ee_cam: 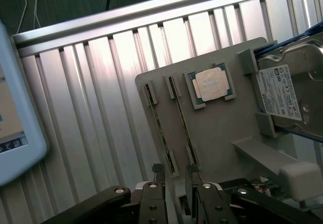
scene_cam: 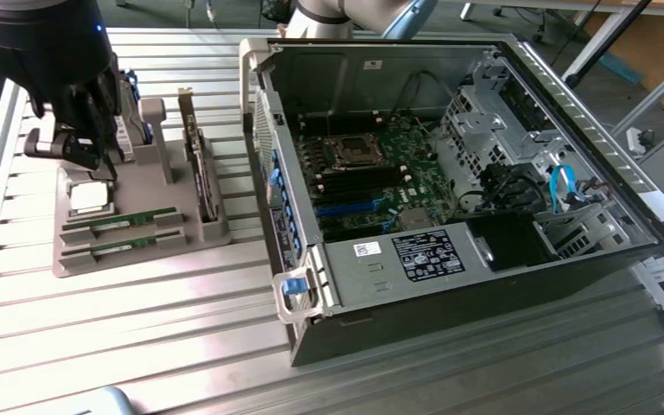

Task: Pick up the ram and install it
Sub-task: 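Pick up the ram and move it above insertion slot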

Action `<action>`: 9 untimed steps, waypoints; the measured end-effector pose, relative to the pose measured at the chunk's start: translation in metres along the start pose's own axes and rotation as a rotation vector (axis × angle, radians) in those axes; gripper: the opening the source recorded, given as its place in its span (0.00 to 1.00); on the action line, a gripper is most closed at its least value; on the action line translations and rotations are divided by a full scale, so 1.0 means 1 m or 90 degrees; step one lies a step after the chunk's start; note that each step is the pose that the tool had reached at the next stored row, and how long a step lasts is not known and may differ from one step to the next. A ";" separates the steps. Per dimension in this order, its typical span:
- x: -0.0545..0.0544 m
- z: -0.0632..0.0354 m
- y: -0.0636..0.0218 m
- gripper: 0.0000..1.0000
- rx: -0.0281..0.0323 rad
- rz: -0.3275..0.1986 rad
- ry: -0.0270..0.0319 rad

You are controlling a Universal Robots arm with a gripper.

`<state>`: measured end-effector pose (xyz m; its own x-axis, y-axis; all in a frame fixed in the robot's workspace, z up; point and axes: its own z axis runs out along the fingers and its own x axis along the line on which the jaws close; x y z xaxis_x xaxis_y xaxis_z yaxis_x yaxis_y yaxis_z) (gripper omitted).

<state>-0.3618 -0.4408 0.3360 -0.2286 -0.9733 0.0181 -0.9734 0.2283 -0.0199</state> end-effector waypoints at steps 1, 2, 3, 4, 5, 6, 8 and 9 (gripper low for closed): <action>0.000 0.0003 0.0000 0.30 0.0000 0.000 0.0000; 0.000 0.0008 0.0000 0.30 0.0000 0.000 0.0000; 0.000 0.0012 0.0000 0.30 0.0000 0.000 0.0000; 0.000 0.0015 0.0000 0.30 0.0000 0.000 0.0000; 0.000 0.0018 0.0000 0.30 0.0000 0.000 0.0000; 0.000 0.0021 0.0001 0.30 0.0000 0.000 0.0000; 0.000 0.0027 0.0001 0.30 0.0000 0.000 0.0000; 0.000 0.0030 0.0001 0.30 0.0000 0.000 0.0000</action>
<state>-0.3618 -0.4408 0.3330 -0.2286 -0.9733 0.0181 -0.9734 0.2283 -0.0199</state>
